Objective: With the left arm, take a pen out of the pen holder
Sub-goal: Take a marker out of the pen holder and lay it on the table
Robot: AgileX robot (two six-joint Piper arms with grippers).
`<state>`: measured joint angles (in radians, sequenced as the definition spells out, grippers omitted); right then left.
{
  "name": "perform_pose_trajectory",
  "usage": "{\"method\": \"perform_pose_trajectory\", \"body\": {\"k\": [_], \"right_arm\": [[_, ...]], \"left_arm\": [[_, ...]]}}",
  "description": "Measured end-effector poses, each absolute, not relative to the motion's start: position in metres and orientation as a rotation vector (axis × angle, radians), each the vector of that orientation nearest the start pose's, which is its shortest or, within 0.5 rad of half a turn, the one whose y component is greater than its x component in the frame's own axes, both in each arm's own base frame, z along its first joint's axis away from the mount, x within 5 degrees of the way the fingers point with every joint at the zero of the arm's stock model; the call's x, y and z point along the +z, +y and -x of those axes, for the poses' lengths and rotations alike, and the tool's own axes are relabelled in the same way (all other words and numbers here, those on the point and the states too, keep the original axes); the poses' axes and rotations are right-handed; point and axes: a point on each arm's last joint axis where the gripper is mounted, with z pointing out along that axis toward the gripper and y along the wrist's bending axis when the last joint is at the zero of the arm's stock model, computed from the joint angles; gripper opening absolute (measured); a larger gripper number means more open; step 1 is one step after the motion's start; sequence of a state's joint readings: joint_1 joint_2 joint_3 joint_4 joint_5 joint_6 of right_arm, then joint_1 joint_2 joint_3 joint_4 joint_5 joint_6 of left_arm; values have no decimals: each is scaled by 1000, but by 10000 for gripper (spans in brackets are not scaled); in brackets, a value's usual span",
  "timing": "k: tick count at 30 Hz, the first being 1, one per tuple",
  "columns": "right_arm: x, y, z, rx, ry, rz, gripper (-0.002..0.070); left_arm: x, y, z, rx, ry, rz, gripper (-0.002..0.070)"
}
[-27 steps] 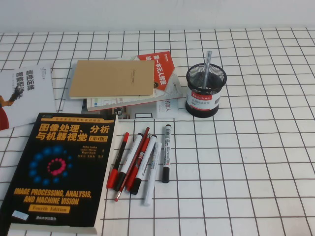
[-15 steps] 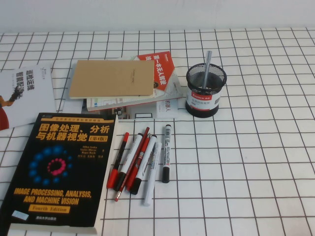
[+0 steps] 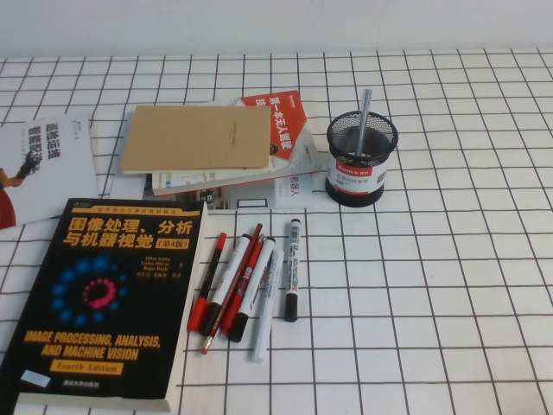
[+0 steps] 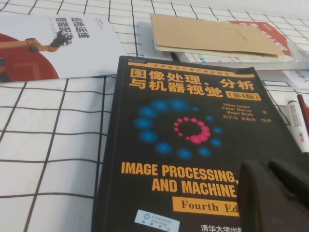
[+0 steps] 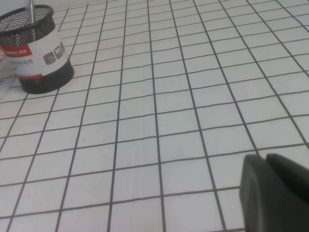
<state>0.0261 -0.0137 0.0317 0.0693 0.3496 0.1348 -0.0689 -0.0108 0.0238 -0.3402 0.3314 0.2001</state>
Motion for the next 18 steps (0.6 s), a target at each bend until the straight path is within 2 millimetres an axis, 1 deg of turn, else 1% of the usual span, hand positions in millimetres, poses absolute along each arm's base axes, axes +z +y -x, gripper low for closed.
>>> {"method": "perform_pose_trajectory", "body": {"k": [3, 6, 8, 10, 13, 15, 18], "right_arm": [[172, 4, -53, 179, 1848, -144, -16], [172, 4, -53, 179, 1848, -144, -17], [172, 4, -53, 179, 1848, -144, -16], [172, 4, -53, 179, 1848, -144, -16], [172, 4, -53, 179, 1848, -144, -16], [172, 4, -53, 179, 1848, -144, -17], [172, 4, -53, 179, 1848, -144, -17]], "left_arm": [[178, -14, -53, -258, 1808, -11, -1], [182, -16, -53, -345, 1775, 62, -1], [185, -18, -53, -501, 1741, 189, -1], [190, -21, -53, -733, 1680, 387, -1], [198, -22, -53, -1025, 1552, 655, -1], [202, -17, -54, -1104, 1460, 775, -1], [205, -7, -56, -1099, 1336, 899, -1]]}}
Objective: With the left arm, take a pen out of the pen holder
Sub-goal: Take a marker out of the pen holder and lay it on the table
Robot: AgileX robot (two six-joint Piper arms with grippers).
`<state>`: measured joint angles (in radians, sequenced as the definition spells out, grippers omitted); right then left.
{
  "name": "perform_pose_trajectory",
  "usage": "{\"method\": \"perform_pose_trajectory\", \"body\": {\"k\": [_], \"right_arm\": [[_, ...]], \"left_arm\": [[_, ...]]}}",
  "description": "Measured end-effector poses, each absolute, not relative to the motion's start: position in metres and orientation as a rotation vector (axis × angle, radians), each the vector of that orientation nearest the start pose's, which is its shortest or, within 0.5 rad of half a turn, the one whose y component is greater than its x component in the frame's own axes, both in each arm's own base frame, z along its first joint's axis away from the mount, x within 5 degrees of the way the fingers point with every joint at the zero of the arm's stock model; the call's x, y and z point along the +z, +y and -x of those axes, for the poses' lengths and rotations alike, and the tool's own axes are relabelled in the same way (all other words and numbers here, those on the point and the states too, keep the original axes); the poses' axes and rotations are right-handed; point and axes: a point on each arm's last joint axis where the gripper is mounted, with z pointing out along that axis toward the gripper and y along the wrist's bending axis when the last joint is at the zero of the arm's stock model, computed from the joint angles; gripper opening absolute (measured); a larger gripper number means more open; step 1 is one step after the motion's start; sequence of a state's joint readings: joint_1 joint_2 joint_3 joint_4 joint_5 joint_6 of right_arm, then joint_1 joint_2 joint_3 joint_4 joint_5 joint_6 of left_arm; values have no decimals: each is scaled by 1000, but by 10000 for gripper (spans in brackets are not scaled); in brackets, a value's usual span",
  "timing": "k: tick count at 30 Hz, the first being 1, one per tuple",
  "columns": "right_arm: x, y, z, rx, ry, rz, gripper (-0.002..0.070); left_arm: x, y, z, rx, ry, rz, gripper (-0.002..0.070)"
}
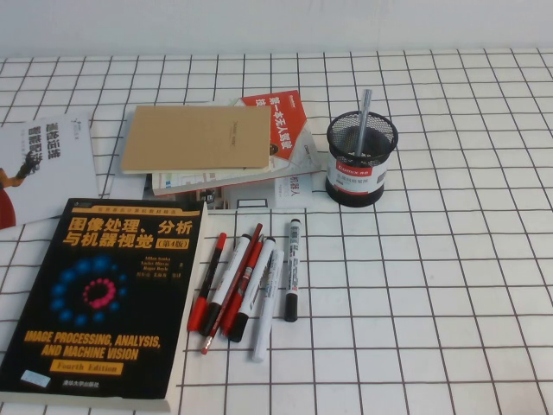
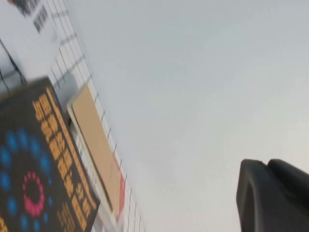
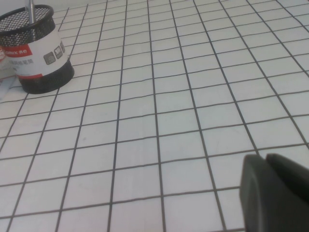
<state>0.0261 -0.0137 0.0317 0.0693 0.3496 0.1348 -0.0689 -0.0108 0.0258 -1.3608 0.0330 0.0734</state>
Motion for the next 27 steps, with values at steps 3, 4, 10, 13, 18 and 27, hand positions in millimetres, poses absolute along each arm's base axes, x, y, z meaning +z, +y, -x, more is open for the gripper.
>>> {"method": "perform_pose_trajectory", "body": {"k": [3, 4, 10, 13, 18, 27], "right_arm": [[172, 4, -53, 179, 1848, -144, -16], [172, 4, -53, 179, 1848, -144, -16], [172, 4, -53, 179, 1848, -144, -16], [172, 4, -53, 179, 1848, -144, -16], [172, 4, -53, 179, 1848, -144, -17], [172, 4, -53, 179, 1848, -144, -16]], "left_arm": [[206, 3, -56, -1051, 1242, 973, -1], [207, 6, -56, -1035, 1219, 990, -1], [207, 10, -56, -1012, 1172, 1027, -1], [207, 9, -56, -1021, 1184, 1020, -1], [205, -3, -56, -976, 1339, 831, -1], [281, -36, -41, -476, 1510, -215, -1]]}}
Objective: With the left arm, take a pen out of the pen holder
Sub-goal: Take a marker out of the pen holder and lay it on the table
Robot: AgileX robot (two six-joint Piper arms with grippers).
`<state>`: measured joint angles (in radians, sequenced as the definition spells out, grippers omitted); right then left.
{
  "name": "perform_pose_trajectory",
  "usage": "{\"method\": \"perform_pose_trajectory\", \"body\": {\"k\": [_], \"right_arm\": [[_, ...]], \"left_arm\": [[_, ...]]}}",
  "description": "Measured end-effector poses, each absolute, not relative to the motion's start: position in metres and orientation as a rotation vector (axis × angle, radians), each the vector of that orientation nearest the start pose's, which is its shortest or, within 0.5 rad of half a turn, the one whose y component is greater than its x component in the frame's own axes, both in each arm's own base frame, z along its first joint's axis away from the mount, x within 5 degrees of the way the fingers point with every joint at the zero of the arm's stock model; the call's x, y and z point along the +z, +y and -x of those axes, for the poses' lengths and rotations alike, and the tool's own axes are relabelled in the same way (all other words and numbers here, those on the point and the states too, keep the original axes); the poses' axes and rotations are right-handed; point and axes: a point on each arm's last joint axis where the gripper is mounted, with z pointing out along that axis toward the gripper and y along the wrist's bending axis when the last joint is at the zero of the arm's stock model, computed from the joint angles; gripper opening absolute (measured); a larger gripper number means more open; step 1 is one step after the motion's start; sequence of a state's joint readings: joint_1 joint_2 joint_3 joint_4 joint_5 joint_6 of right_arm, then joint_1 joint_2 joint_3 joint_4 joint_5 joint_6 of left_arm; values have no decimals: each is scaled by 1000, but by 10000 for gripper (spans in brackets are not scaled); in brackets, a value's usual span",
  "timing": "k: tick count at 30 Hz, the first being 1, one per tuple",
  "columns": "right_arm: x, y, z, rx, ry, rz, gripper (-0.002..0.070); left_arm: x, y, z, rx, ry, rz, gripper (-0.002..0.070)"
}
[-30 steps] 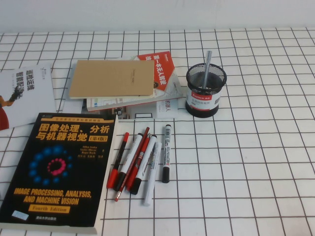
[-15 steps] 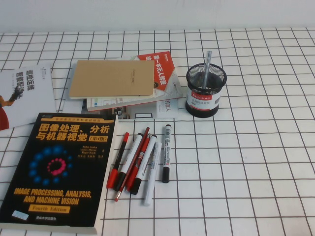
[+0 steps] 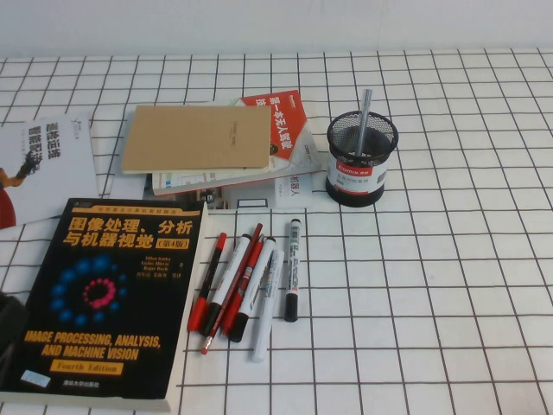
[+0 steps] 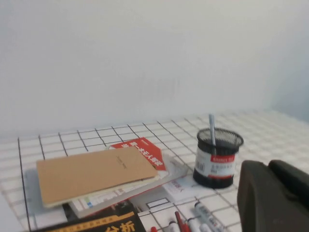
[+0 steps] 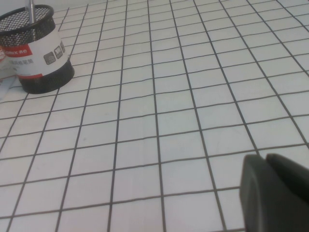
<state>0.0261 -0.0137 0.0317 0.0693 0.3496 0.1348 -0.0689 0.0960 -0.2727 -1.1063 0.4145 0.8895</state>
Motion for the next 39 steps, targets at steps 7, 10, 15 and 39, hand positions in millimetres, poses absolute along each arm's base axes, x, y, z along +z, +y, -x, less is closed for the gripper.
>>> {"method": "perform_pose_trajectory", "body": {"k": [7, 10, 15, 39], "right_arm": [[172, 4, -53, 179, 1848, -144, -16], [172, 4, -53, 179, 1848, -144, -16], [172, 4, -53, 179, 1848, -144, -16], [172, 4, -53, 179, 1848, -144, -17]], "left_arm": [[320, -53, -69, -329, 1531, -663, -1], [331, -56, -85, -435, 1541, -596, -1], [340, -67, -119, -591, 1641, -659, -1], [339, -206, -264, -504, 1686, -883, -1]]}}
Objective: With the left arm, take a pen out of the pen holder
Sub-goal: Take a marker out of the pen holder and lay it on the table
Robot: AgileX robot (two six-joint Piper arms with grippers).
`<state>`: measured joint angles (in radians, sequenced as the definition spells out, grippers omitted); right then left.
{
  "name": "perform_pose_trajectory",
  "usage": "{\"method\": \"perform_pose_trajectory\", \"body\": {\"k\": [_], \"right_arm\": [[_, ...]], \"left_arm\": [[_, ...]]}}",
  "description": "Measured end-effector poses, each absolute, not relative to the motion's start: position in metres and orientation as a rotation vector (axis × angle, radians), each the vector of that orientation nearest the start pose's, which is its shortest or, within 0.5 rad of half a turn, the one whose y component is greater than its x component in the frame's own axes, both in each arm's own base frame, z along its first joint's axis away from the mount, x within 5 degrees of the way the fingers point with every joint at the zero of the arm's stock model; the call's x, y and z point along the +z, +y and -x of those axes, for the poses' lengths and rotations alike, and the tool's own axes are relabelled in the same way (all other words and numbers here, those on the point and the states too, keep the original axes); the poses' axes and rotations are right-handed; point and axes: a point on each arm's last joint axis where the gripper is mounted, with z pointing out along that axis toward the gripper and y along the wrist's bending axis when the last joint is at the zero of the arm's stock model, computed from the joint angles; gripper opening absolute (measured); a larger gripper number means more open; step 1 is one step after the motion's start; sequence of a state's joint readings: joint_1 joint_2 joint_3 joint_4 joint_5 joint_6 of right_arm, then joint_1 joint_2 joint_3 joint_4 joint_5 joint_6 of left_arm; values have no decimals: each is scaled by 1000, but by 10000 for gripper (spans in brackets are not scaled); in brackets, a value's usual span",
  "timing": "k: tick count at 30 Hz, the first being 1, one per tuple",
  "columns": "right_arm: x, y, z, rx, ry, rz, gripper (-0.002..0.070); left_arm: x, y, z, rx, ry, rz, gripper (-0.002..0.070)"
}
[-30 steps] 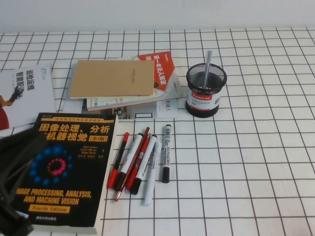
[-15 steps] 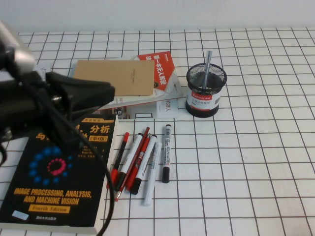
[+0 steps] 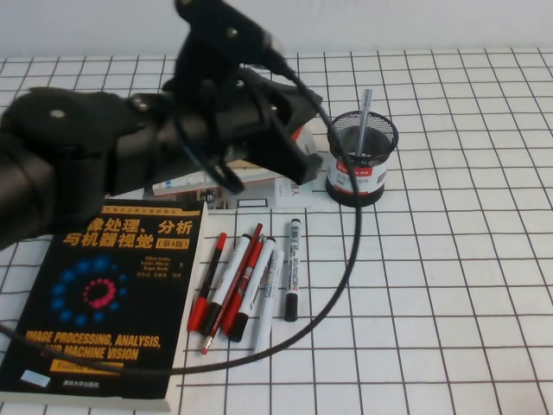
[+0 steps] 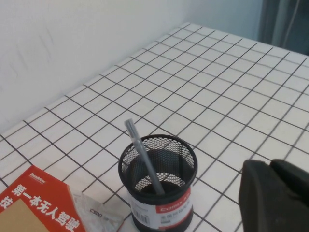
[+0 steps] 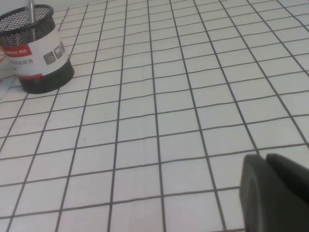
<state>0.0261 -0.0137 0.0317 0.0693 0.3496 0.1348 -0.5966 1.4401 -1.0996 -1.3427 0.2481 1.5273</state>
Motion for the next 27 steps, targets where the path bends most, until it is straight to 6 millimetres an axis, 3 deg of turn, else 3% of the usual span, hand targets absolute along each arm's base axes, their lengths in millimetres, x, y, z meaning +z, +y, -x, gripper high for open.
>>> {"method": "perform_pose_trajectory", "body": {"k": [5, 10, 13, 18, 20, 27], "right_arm": [[172, 4, -53, 179, 1848, -144, -16], [172, 4, -53, 179, 1848, -144, -16], [172, 4, -53, 179, 1848, -144, -16], [172, 4, -53, 179, 1848, -144, -17], [172, 4, -53, 179, 1848, -144, -17], [172, 4, -53, 179, 1848, -144, -16]], "left_arm": [[324, -238, -294, -447, 1711, -866, 0], [314, -258, -321, -430, 1721, -848, 43], [308, -267, -338, -410, 1725, -828, 140], [295, -281, -359, -405, 1739, -798, 378], [291, -285, -366, -413, 1750, -777, 434], [278, -298, -384, -403, 1758, -742, 479]]}}
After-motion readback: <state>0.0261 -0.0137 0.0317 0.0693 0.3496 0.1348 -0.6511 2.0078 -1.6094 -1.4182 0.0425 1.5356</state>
